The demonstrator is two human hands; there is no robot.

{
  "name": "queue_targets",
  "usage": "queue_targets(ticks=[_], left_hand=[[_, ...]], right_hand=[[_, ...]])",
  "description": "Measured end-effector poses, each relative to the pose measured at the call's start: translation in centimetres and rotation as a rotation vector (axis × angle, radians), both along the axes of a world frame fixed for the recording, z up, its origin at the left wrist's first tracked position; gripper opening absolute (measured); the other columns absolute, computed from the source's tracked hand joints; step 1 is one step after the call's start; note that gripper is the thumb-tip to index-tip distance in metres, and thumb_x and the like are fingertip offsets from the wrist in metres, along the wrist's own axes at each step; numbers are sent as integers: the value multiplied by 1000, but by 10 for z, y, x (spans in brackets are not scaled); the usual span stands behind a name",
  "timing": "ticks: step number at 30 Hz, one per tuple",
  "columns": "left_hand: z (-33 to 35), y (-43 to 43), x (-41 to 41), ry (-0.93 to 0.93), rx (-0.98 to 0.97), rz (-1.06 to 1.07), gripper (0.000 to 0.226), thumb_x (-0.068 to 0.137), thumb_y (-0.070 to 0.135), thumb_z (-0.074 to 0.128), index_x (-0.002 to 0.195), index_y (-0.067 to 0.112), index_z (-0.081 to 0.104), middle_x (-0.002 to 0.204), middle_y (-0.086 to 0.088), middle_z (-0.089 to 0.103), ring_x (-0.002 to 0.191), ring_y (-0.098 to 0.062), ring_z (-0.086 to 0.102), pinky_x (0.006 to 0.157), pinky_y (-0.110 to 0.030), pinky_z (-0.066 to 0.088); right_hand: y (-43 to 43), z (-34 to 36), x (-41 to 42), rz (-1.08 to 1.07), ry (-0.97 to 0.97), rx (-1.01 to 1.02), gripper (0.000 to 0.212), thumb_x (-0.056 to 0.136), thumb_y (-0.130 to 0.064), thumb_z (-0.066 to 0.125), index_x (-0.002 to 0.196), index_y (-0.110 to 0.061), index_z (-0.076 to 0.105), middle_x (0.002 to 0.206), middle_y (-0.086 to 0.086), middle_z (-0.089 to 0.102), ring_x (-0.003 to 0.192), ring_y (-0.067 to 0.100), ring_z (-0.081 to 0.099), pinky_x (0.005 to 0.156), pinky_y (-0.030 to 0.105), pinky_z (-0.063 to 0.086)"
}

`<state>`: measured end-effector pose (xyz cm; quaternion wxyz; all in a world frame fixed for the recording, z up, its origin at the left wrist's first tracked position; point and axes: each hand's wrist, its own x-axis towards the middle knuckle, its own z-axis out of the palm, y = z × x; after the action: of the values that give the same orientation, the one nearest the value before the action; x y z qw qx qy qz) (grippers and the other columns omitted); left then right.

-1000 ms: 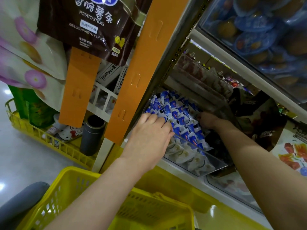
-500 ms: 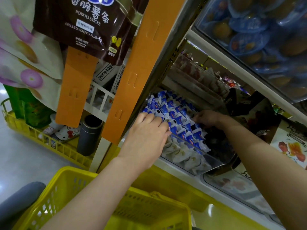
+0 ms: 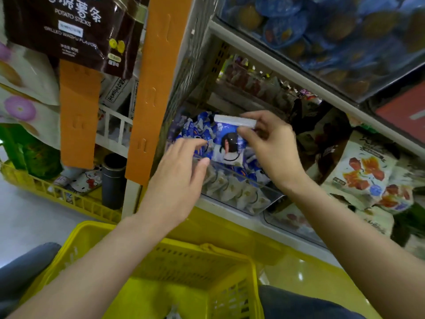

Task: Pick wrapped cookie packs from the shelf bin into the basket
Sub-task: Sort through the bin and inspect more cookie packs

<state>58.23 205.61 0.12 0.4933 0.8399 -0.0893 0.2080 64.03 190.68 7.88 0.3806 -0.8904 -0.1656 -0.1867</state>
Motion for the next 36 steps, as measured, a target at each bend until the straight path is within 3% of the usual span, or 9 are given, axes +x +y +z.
queue_targets(ticks=[3,7,10,15,20,23,29,32,36], left_hand=[[3,-4,-18,136,-250,-78,43,89,42,44,130,27,40,123,13,46,112,3,44,92,-15,36],[3,-7,-36,279,-490,-186,47,78,48,47,122,32,42,110,23,50,91,23,49,72,4,38],[-5,-9,-44,295,-502,-144,37,81,38,56,116,32,45,110,20,52,97,14,50,81,-8,42],[-25,-17,-51,410,-547,-144,18,85,9,61,93,25,60,89,9,67,74,5,61,67,-8,47],[-47,-23,-53,579,-579,-61,16,92,13,53,81,20,61,80,-2,67,73,-11,60,66,-19,48],[-51,-25,-53,595,-566,-27,23,94,17,49,75,20,63,71,2,66,63,-5,60,57,-13,46],[-48,-27,-54,744,-706,-48,21,94,21,50,84,9,63,81,-10,70,67,-11,66,56,-17,49],[-46,-28,-54,802,-723,-79,24,93,27,51,91,7,65,89,-12,72,79,-19,68,68,-26,52],[-42,-30,-53,834,-685,-109,19,84,22,64,97,10,59,79,-5,69,60,-10,64,55,-23,53]], right_hand=[[6,-4,-33,55,33,102,18,83,-19,68,99,-23,63,83,-8,67,76,2,64,68,18,52],[6,-16,-63,80,23,214,10,83,-17,67,90,-23,65,76,-13,64,68,-2,58,64,16,48],[7,-35,-79,105,47,273,7,84,-14,65,89,-19,66,80,-9,66,71,4,61,67,21,50],[7,-81,-93,128,389,389,19,88,-7,59,79,-23,62,74,-5,65,69,5,59,68,26,50],[3,-108,-94,139,795,493,17,92,-11,53,80,-20,60,70,-1,62,53,-3,55,53,11,46],[0,-115,-93,154,705,403,17,88,-14,61,73,-23,61,65,-6,63,55,-2,54,55,15,45],[-7,-121,-98,136,96,-122,8,86,-25,63,80,-19,63,73,-9,58,71,7,53,63,20,42],[-11,-123,-96,116,103,-83,7,86,-25,62,81,-21,63,74,-11,60,72,4,55,63,15,42],[-19,-124,-87,-88,342,238,12,93,-17,53,81,-21,52,76,-6,61,65,4,59,58,16,48]])
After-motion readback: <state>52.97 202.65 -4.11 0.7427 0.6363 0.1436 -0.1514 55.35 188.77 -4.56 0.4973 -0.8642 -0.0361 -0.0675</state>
